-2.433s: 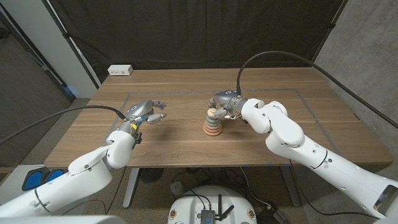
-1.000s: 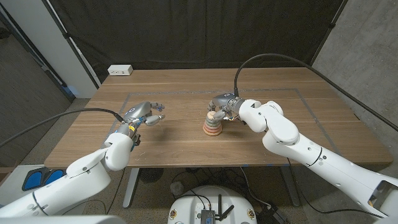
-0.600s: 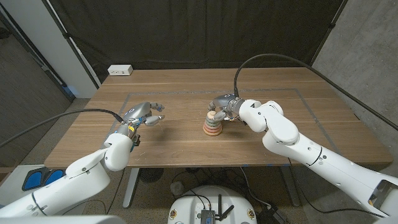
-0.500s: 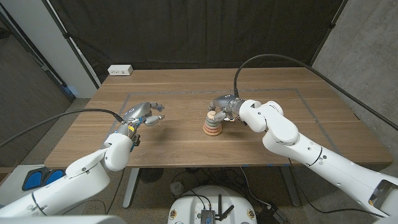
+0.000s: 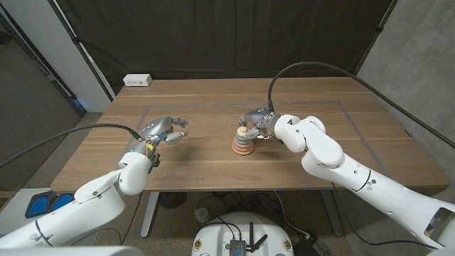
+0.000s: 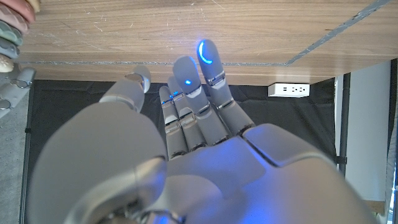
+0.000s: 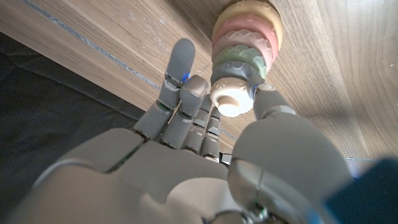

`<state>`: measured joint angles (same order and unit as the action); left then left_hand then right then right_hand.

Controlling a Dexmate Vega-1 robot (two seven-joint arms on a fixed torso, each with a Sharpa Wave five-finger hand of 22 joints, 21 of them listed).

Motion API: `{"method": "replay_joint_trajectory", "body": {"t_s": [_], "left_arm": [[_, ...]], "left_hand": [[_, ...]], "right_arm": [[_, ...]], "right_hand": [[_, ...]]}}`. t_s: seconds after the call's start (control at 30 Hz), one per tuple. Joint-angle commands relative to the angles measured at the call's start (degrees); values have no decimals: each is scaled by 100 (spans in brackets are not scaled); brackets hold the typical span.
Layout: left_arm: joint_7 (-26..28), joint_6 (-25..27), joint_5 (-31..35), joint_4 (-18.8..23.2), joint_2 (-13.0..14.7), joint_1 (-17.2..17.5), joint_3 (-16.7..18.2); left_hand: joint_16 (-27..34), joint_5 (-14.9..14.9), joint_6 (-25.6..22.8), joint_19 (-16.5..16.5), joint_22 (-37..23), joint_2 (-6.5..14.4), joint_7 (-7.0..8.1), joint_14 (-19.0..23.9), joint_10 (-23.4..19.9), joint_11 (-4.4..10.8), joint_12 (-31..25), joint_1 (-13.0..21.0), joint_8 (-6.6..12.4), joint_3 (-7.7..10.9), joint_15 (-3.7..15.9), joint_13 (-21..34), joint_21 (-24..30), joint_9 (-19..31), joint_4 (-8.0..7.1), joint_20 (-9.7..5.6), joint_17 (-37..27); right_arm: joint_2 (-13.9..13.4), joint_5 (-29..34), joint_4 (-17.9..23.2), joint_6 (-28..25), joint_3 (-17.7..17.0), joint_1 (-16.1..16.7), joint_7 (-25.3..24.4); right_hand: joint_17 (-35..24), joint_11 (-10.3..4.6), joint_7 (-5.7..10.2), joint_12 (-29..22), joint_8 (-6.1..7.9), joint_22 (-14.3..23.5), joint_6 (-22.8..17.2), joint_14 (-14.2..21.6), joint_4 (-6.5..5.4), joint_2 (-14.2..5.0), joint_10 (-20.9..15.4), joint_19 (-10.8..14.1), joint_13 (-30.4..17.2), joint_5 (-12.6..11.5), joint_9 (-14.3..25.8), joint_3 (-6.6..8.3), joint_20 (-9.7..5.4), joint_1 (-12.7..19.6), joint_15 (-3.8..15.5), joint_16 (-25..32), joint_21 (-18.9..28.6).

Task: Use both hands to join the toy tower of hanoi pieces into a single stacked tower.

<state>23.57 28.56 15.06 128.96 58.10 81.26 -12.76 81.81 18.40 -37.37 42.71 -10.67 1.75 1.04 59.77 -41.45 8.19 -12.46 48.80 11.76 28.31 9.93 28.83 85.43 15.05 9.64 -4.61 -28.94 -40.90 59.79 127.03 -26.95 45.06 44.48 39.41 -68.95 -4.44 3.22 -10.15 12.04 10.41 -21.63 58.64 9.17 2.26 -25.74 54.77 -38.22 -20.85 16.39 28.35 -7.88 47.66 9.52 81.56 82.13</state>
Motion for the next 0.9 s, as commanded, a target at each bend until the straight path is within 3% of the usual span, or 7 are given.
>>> {"method": "replay_joint_trajectory", "body": {"t_s": [0.03, 0.3, 0.4, 0.57, 0.8, 0.9], "left_arm": [[8, 0, 16, 24, -34, 37, 25], [75, 70, 16, 69, -163, 30, -40], [257, 65, 89, 39, -305, -9, -98], [405, 176, 333, -48, -473, -263, -373], [458, 390, 388, -135, -691, -469, -539], [345, 575, 412, -19, -644, -536, -568]], "left_hand": [[47, -23, -51, -10, -9, 11, 3, -3, -50, 6, 15, -34, 3, 40, 266, 10, 51, 15, 10, -712, -29], [53, -29, 31, -10, -13, -8, 12, -29, 41, 23, 50, -58, -24, 48, 264, 9, 62, 19, 13, -716, -27], [45, -30, 45, -13, -14, -12, 14, -41, 56, 24, 55, -58, -28, 49, 264, 7, 64, 20, 15, -718, -16], [56, -32, 76, -23, -16, -36, 26, -43, 93, 23, 69, -60, -34, 46, 264, -1, 66, 23, 21, -717, -16], [-1, -42, 112, -74, -11, -113, 48, -131, 140, 54, 84, -98, -35, 14, 265, -11, 44, 25, 19, -710, 57], [3, -45, 115, -75, -11, -125, 48, -129, 148, 37, 86, -102, -33, 8, 265, -16, 45, 25, 19, -711, 62]], "right_arm": [[-29, 157, 167, -154, -172, 213, -21], [-162, 198, 459, -595, -530, 723, -383], [-236, 194, 549, -765, -684, 913, -503], [-389, 81, 678, -994, -975, 1249, -775], [-461, -289, 706, -1298, -1364, 1713, -1547], [-389, -506, 711, -1428, -1485, 1897, -1950]], "right_hand": [[-2, 14, -1, 2, -37, 11, 80, -33, 8, 30, 64, -17, -2, 27, 5, -9, -460, 35, 296, -33, -7], [60, -30, -55, -87, 57, 11, -76, -84, 2, -8, -35, -39, 39, 60, 19, 4, -462, 60, 298, -137, -25], [40, -146, 76, -143, 167, 14, -295, -46, 9, -74, -183, -39, 74, 72, 53, 31, -462, 114, 299, -143, -28], [15, -175, 84, -160, 200, 16, -334, -7, 13, -103, -258, -33, 96, 75, 80, 42, -461, 142, 299, -133, -25], [-27, -190, 104, -187, 225, 18, -367, 39, 14, -146, -364, -24, 115, 72, 101, 61, -463, 171, 296, -103, -21], [2, -209, 106, -183, 233, 19, -373, 12, 22, -168, -380, -18, 126, 68, 113, 75, -463, 199, 297, -137, -18]]}}
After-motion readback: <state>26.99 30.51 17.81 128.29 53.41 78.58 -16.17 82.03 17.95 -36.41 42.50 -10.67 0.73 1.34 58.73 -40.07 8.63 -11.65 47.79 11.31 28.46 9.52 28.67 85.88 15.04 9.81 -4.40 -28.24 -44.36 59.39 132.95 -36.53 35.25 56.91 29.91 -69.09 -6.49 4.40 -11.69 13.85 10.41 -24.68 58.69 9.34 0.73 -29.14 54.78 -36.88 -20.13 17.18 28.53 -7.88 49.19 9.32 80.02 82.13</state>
